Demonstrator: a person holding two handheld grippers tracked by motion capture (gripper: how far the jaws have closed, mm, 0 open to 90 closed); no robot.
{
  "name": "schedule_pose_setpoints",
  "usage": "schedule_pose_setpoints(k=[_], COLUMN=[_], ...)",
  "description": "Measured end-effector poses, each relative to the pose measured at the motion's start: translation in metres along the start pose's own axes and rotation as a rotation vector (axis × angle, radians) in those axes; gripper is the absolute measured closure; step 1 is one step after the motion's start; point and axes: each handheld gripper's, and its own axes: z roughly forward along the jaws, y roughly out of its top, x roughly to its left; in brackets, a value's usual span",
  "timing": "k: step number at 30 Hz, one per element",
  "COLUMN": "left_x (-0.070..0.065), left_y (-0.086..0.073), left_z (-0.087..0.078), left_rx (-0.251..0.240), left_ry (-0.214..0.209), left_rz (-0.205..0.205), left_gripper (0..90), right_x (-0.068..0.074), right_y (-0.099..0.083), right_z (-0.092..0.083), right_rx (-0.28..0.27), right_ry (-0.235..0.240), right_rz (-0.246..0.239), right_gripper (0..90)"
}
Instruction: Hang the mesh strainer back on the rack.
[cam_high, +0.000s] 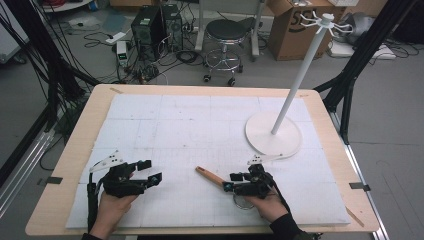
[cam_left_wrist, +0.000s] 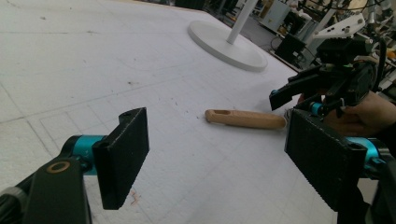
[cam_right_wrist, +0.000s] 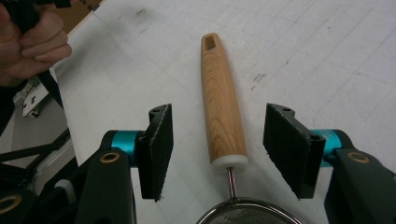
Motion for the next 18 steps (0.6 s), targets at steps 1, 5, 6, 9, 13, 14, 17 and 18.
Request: schedule_pose_setpoints(k=[1, 5, 6, 9, 13, 14, 17, 18], left_x=[-0.0001, 0.0, 0.0, -0.0004, -0.0008, -0.0008, -0.0006, -0.0006], left_y=[0.0, 0.0, 0.0, -0.0001, -0.0002, -0.0001, -0.0001, -0.0001], left_z=[0.0, -0.0001, -0.0002, 0.0001, 0.0005, 0.0007, 0.0004, 0.0002], left_rx=[0.001, 0.0, 0.0, -0.002, 0.003, 0.004, 0.003, 0.003], left_ry=[0.002, 0.0, 0.001, 0.004, 0.003, 0.003, 0.002, 0.001], left_rz=[0.001, 0.001, 0.002, 0.004, 0.007, 0.008, 0.006, 0.006], left_gripper=[22.5, 22.5, 22.5, 22.5, 22.5, 22.5, 22.5, 22.5], right_x=[-0.0001, -0.0006, -0.0005, -0.0005, 0.0, 0.0001, 0.0003, 0.0008], right_y=[-0.0001, -0.0002, -0.0004, -0.0012, -0.0015, -0.0016, -0.0019, -0.0019], right_z=[0.0004, 0.0026, 0.0036, 0.0057, 0.0063, 0.0065, 0.0077, 0.0082], right_rx=[0.005, 0.024, 0.029, 0.048, 0.059, 0.062, 0.074, 0.081], right_ry=[0.001, -0.001, 0.0, -0.014, -0.012, -0.011, -0.014, -0.016], right_rz=[0.0, 0.011, 0.012, 0.003, 0.006, 0.006, -0.002, -0.007], right_gripper=[44.0, 45.0, 45.6, 45.6, 45.9, 46.2, 47.3, 47.5])
